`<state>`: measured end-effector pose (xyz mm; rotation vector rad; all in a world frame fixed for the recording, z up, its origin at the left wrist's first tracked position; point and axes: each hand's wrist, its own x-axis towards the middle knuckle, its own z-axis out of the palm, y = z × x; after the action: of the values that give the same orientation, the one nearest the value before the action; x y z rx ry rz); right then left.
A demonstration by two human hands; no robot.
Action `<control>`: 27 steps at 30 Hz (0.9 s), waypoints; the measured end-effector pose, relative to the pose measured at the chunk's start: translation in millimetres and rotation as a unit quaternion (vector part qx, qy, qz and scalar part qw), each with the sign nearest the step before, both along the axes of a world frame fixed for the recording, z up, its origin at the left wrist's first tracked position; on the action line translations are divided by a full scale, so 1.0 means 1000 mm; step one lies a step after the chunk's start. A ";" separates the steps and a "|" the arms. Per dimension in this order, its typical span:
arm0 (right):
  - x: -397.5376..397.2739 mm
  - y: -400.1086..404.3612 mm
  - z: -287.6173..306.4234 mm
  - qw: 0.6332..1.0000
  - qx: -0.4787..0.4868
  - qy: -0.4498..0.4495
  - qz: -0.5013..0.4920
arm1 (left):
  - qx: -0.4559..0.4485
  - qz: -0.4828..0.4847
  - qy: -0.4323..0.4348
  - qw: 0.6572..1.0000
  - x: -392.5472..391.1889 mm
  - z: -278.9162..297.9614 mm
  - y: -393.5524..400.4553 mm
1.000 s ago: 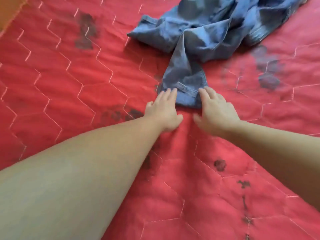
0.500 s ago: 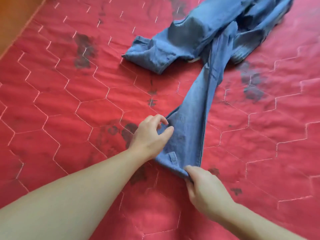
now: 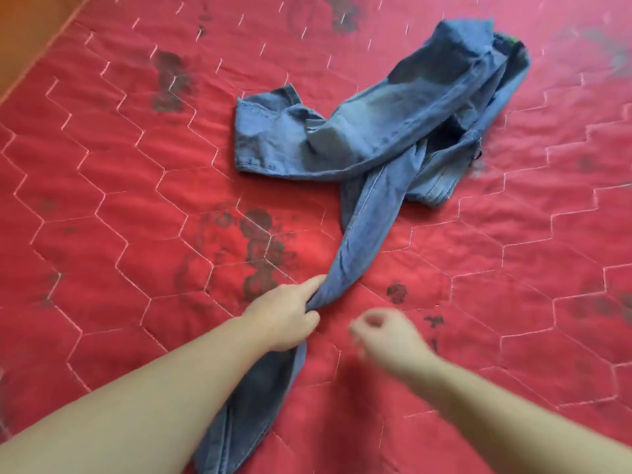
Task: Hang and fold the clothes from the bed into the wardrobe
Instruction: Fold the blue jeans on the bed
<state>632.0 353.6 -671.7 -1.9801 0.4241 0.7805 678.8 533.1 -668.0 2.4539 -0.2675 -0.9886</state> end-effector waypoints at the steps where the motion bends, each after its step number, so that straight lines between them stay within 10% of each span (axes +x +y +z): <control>1: 0.016 -0.004 0.000 0.994 0.034 0.021 -0.101 | -0.001 -0.019 0.016 1.000 -0.007 0.006 0.012; 6: 0.067 0.005 0.014 0.942 0.181 0.070 -0.276 | 0.060 -0.211 0.023 0.975 -0.035 0.024 0.053; 10: 0.040 0.044 -0.006 0.969 0.017 0.003 -0.246 | 0.173 -0.106 -0.033 0.979 -0.027 0.029 0.082; 15: -0.048 0.108 -0.012 0.993 -0.065 0.006 -0.101 | -0.025 0.108 -0.061 0.992 -0.014 0.033 0.034; 20: -0.098 0.122 0.010 0.991 0.077 0.040 0.101 | 0.150 -0.019 -0.063 0.987 -0.024 0.023 -0.008; 24: -0.063 0.042 0.026 0.957 -0.088 -0.249 0.123 | 0.147 0.013 -0.168 0.975 -0.025 0.008 -0.010; 27: -0.016 -0.028 0.032 0.844 -0.297 -0.404 0.190 | 0.032 0.055 -0.150 0.987 -0.024 0.009 -0.008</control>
<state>616.0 325.1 -639.6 -2.7975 -0.2885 -0.0581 655.1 525.5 -659.3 2.6424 -0.1983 -0.5890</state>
